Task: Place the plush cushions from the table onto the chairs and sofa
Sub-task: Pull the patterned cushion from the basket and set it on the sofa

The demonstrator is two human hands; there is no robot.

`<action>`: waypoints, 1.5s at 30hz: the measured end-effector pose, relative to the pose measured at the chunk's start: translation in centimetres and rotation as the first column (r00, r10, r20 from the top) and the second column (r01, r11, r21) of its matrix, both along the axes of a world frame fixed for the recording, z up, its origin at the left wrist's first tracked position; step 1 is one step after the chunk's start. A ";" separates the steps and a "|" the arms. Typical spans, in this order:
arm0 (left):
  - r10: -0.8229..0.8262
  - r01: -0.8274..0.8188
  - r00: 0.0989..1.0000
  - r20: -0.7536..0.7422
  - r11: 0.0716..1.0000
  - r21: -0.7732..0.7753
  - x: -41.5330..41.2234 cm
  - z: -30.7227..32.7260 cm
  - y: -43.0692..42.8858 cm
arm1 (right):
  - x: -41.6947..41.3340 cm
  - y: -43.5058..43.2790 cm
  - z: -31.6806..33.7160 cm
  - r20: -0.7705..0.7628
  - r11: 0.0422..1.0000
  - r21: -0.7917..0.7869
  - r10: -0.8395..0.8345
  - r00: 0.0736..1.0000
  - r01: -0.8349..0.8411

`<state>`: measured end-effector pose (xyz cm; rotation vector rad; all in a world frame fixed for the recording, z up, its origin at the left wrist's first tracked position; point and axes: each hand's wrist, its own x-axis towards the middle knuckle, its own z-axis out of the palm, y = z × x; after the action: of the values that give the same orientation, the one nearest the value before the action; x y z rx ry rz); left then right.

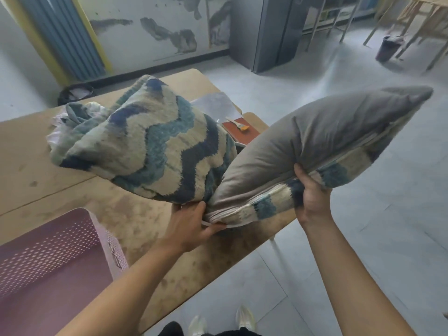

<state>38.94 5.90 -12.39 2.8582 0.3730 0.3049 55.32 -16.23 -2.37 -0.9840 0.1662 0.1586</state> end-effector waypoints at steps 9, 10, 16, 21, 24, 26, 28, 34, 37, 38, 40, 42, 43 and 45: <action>0.202 -0.197 0.979 -0.032 0.888 -0.415 -1.2 0.4 -1.4 | -0.8 4.4 4.4 0.047 0.976 -0.127 0.184 0.982 -0.177; 0.215 -0.201 0.976 -0.016 0.880 -0.430 -1.3 0.3 -1.2 | -0.5 4.4 5.3 0.059 0.977 -0.116 0.185 0.981 -0.177; 0.245 -0.267 0.963 -0.108 0.850 -0.455 -0.6 0.8 -1.5 | 1.8 2.3 12.6 0.225 0.978 0.127 0.136 0.965 -0.168; 0.244 -0.297 0.950 -0.196 0.899 -0.323 0.5 2.1 -3.7 | 1.6 -1.0 16.0 0.349 0.960 0.215 0.095 0.933 -0.178; 0.205 -0.267 0.956 -0.209 0.904 -0.333 -0.3 2.3 -4.2 | 0.0 -2.2 15.7 0.350 0.974 0.170 0.084 0.933 -0.151; 0.183 -0.223 0.970 -0.157 0.928 -0.298 -0.9 3.0 -4.4 | -0.8 -2.9 15.1 0.362 0.987 0.121 0.054 0.931 -0.105; 0.202 -0.201 0.979 -0.031 0.924 -0.326 -1.3 4.4 -4.6 | -1.7 -3.6 14.7 0.386 0.996 0.075 0.021 0.922 -0.054; 0.317 0.061 0.858 0.405 0.720 -0.692 -1.4 11.0 -4.7 | -4.7 -6.5 15.1 0.452 0.997 0.078 -0.030 0.892 -0.006; 0.376 0.279 0.796 0.474 0.468 -0.839 -0.9 13.8 -5.1 | -7.0 -9.3 15.6 0.408 0.991 0.105 -0.119 0.905 0.082; 0.413 0.318 0.796 0.442 0.335 -0.887 -0.5 14.5 -5.3 | -8.0 -10.7 15.5 0.403 0.986 0.114 -0.158 0.902 0.122; 0.408 0.338 0.833 0.373 0.160 -0.928 0.4 15.5 -5.9 | -10.0 -13.8 14.7 0.385 0.968 0.123 -0.248 0.889 0.217; 0.276 0.372 0.869 0.410 0.181 -0.910 1.4 16.2 -8.0 | -12.3 -17.3 13.5 0.360 0.949 0.114 -0.316 0.878 0.295; 0.165 0.416 0.875 0.455 0.225 -0.881 1.5 16.7 -9.6 | -13.6 -18.9 12.7 0.348 0.940 0.090 -0.339 0.874 0.330; -0.109 0.507 0.859 0.500 0.299 -0.808 1.3 17.0 -13.9 | -16.7 -21.8 10.9 0.327 0.905 -0.010 -0.399 0.857 0.425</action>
<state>40.28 -7.97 4.57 1.5859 -0.1227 0.3621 38.64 -38.08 8.51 -1.0200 0.0839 -0.4064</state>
